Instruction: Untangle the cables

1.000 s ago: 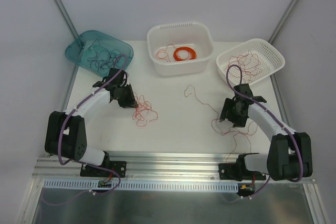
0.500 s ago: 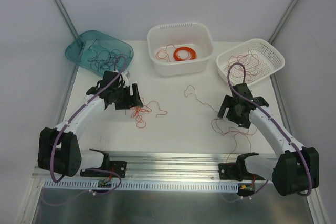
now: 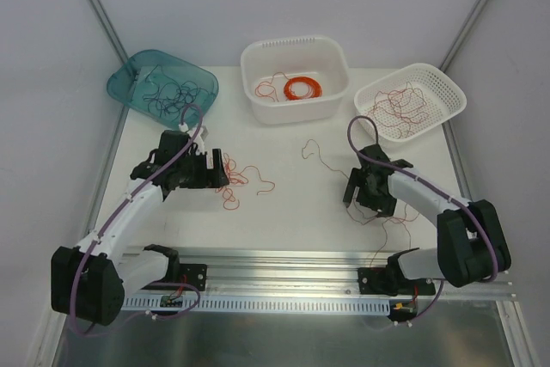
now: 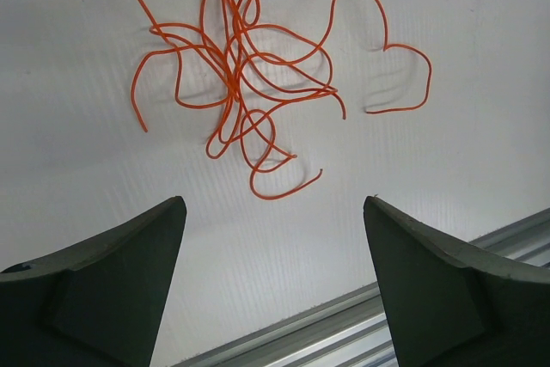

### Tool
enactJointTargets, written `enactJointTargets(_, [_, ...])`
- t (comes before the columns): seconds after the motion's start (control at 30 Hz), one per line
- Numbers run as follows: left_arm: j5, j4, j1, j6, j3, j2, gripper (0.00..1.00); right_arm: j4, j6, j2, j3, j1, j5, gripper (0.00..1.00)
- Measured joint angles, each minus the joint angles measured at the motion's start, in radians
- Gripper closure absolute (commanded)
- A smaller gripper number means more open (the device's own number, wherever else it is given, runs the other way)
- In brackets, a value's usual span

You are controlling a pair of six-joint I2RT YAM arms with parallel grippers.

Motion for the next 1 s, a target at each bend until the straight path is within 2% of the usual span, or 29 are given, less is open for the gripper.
enactJointTargets(0.13, [-0.029, 0.015, 0.0, 0.011, -0.041, -0.037, 0.15, 0.021, 0.003, 0.041, -0.008, 0.026, 0.005, 0.01])
enactJointTargets(0.23, [-0.047, 0.019, 0.0, 0.013, -0.054, -0.034, 0.15, 0.024, 0.005, 0.042, -0.009, 0.04, 0.012, 0.15])
enactJointTargets(0.27, [-0.05, 0.021, 0.0, 0.014, -0.054, -0.032, 0.15, 0.026, 0.005, 0.042, -0.008, 0.045, 0.016, 0.28])
enactJointTargets(0.3, [-0.053, 0.026, 0.0, 0.014, -0.054, -0.028, 0.15, 0.029, 0.006, 0.042, -0.008, 0.051, 0.018, 0.36])
enactJointTargets(0.33, [-0.061, 0.031, 0.0, 0.015, -0.054, -0.024, 0.15, 0.032, 0.006, 0.042, -0.008, 0.056, 0.021, 0.52])
enactJointTargets(0.4, [-0.068, 0.038, 0.0, 0.018, -0.054, -0.012, 0.16, 0.035, 0.002, 0.043, -0.008, 0.066, 0.026, 0.68])
enactJointTargets(0.43, [-0.07, 0.04, 0.0, 0.018, -0.054, -0.006, 0.16, 0.035, 0.0, 0.043, -0.008, 0.068, 0.029, 0.81])
enactJointTargets(0.57, [-0.082, 0.041, 0.0, 0.021, -0.054, 0.004, 0.16, 0.028, -0.009, 0.041, -0.008, 0.07, 0.043, 0.99])
enactJointTargets(0.8, [-0.097, 0.042, 0.0, 0.028, -0.054, 0.008, 0.16, -0.021, -0.046, 0.0, 0.036, 0.085, 0.042, 0.99])
enactJointTargets(1.0, [-0.119, 0.044, 0.0, 0.029, -0.054, 0.008, 0.16, -0.133, -0.12, -0.07, 0.33, 0.085, 0.084, 0.99])
